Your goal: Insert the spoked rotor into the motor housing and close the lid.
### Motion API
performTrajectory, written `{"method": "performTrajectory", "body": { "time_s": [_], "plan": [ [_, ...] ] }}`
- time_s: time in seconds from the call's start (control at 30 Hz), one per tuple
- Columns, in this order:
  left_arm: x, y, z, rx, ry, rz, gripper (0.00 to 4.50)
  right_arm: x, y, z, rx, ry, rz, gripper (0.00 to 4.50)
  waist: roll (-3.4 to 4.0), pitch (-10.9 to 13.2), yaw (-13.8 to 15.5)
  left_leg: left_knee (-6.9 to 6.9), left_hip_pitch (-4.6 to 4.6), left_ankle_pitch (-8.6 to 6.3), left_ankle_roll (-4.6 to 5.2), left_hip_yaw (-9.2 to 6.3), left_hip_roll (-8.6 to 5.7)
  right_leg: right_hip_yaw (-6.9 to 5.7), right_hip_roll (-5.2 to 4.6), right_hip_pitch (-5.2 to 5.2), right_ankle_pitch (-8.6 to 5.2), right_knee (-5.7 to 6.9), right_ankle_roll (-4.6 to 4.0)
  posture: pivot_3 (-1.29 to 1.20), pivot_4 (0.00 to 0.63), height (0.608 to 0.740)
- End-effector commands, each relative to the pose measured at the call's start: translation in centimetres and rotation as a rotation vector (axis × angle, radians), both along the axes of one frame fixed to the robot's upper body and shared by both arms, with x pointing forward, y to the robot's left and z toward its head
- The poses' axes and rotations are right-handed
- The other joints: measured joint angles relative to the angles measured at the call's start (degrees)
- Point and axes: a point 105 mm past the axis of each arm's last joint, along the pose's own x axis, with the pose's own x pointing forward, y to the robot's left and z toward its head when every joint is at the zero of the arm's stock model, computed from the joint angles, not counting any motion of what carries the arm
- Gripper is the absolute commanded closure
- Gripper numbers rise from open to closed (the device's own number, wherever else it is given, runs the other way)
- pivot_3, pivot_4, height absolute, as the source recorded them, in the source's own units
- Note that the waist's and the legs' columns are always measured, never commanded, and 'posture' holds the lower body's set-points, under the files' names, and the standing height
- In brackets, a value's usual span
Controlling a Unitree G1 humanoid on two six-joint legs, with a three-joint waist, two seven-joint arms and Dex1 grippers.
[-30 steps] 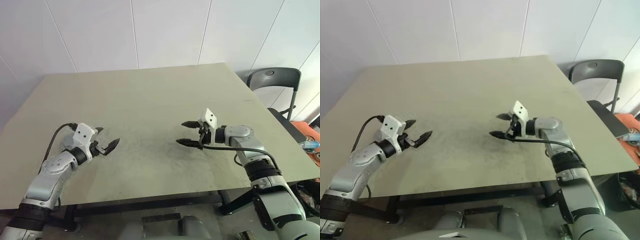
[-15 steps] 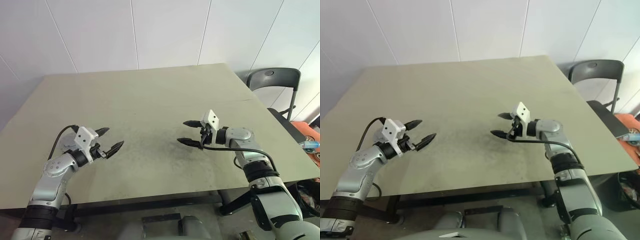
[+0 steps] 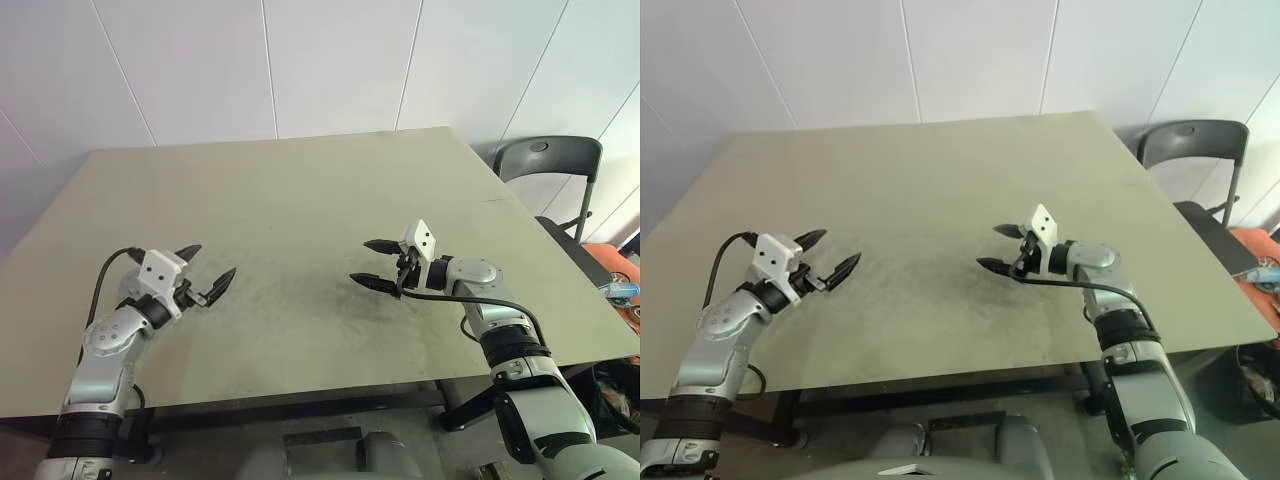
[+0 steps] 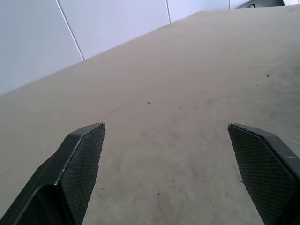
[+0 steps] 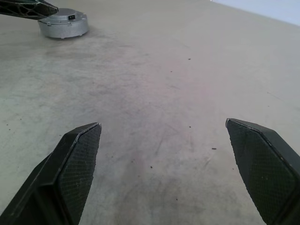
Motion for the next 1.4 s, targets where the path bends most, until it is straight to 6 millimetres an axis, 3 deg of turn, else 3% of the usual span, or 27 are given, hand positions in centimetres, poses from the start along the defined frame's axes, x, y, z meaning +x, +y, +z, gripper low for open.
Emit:
{"method": "performTrajectory", "body": {
  "time_s": [0.03, 1.4],
  "plan": [
    [0.02, 0.46, 1.20, 0.003, -0.051, -0.004, 0.04, 0.34, -0.49, 1.16, 0.014, -0.054, -0.012, 0.00, 0.00, 0.00, 0.02, 0.00, 0.01, 0.00, 0.00, 0.00, 0.00, 0.00, 0.00, 0.00, 0.00, 0.01, 0.00, 0.00, 0.000, 0.740],
    [0.69, 0.24, 1.43, -0.020, -0.033, -0.013, 0.04, 0.43, -0.09, 1.83, 0.026, -0.076, -0.012, 0.00, 0.01, -0.02, -0.08, 0.05, 0.09, 0.00, 0.00, 0.00, 0.00, 0.00, 0.01, 0.08, 0.02, 0.07, 0.00, 0.00, 0.000, 0.740]
  ]
}}
